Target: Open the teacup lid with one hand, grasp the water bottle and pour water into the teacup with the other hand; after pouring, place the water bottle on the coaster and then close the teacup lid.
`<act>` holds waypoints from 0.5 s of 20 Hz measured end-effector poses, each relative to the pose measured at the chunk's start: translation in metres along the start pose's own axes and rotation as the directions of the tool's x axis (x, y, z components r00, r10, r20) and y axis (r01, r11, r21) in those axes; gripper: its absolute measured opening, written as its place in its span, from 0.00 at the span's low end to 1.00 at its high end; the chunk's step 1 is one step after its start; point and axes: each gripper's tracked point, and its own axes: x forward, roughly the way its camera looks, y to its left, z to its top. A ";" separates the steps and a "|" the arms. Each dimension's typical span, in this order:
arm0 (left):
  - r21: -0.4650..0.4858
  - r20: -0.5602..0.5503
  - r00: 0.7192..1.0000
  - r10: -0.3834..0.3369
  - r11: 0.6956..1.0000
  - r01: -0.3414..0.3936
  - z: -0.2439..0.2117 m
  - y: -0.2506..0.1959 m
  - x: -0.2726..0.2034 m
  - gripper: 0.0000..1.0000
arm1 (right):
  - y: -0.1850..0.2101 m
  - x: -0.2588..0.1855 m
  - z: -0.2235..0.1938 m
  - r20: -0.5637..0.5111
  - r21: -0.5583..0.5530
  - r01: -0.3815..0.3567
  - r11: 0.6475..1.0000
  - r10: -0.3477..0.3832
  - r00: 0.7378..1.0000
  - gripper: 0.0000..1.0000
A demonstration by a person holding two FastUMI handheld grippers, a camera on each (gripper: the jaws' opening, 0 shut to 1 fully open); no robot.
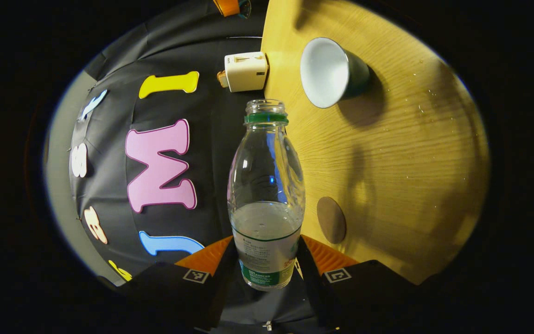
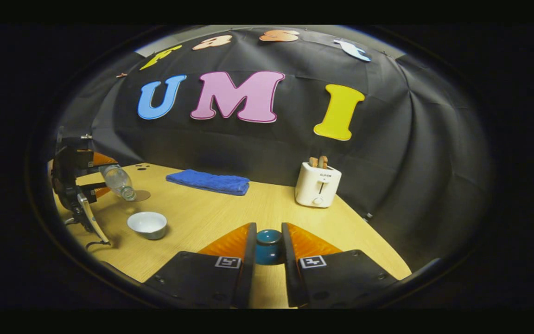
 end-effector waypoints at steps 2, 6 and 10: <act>0.018 0.006 1.000 0.004 1.000 -0.004 0.000 0.001 0.001 0.75 | 0.001 -0.001 0.000 0.001 -0.005 -0.001 1.000 0.001 1.000 0.26; 0.032 0.018 1.000 0.012 0.999 -0.013 0.002 0.003 0.002 0.75 | 0.000 -0.002 -0.003 -0.001 -0.001 0.003 1.000 -0.003 1.000 0.31; 0.056 0.030 0.999 0.024 0.998 -0.026 0.002 0.007 0.003 0.75 | -0.001 -0.003 -0.005 0.000 0.000 0.008 1.000 -0.008 1.000 0.31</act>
